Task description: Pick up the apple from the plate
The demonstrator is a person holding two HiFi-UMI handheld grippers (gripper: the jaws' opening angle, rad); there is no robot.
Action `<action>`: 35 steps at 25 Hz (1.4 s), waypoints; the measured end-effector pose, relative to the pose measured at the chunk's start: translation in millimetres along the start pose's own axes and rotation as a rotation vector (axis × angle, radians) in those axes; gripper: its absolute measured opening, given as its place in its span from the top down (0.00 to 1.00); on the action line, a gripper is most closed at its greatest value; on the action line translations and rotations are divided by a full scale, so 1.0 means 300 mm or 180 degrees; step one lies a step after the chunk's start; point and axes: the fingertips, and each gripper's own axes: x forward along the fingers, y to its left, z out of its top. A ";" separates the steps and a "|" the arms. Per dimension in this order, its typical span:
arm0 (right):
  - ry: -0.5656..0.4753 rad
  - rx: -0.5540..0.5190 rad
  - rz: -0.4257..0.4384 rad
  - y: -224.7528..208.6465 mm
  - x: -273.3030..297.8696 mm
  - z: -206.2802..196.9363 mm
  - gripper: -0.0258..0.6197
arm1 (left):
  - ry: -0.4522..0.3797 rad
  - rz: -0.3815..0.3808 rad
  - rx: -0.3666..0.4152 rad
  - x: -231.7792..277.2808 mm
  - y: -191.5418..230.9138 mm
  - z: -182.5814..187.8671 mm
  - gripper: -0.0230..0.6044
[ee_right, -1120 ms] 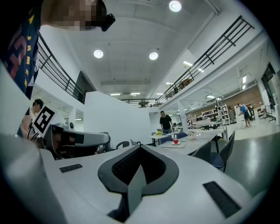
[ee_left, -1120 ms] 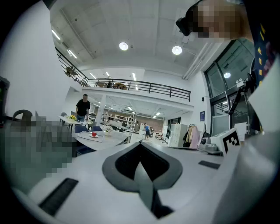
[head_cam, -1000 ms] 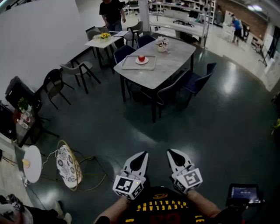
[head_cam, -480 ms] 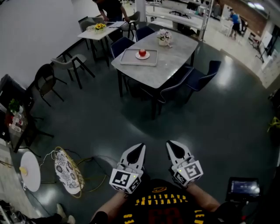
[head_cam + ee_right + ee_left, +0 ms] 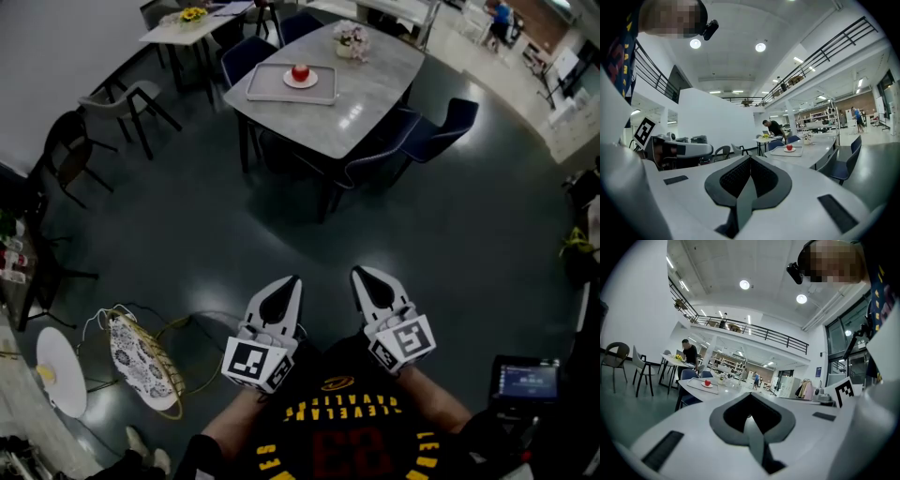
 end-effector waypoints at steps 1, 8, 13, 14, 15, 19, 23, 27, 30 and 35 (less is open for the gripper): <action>0.0021 0.0008 -0.0011 -0.002 0.016 -0.005 0.95 | 0.0012 -0.0002 -0.0016 0.009 0.015 0.000 0.96; 0.0107 0.0118 0.0039 -0.054 0.145 -0.038 0.95 | 0.0130 0.0031 -0.0012 0.095 0.087 -0.009 0.96; 0.0038 0.0114 0.0239 -0.115 0.297 -0.011 0.95 | 0.0092 0.0193 0.0060 0.201 0.175 0.028 0.96; 0.0015 0.0107 0.0273 -0.138 0.329 -0.001 0.95 | 0.0077 0.0227 0.0074 0.234 0.192 0.037 0.96; -0.0007 0.0104 0.0307 -0.164 0.363 0.008 0.95 | 0.0068 0.0258 0.0089 0.269 0.210 0.044 0.96; -0.0002 0.0137 0.0439 -0.283 0.506 0.030 0.95 | 0.0063 0.0361 0.0109 0.424 0.285 0.065 0.96; 0.0064 0.0186 0.0563 -0.407 0.627 0.053 0.95 | 0.0041 0.0437 0.0131 0.577 0.330 0.106 0.96; 0.0032 0.0136 0.0651 -0.518 0.705 0.091 0.95 | 0.0034 0.0508 0.0133 0.710 0.355 0.137 0.96; 0.0043 0.0222 0.0700 -0.589 0.761 0.114 0.95 | 0.0025 0.0536 0.0189 0.797 0.367 0.164 0.96; 0.0055 0.0287 0.0717 -0.663 0.844 0.125 0.95 | 0.0029 0.0603 0.0233 0.883 0.422 0.202 0.96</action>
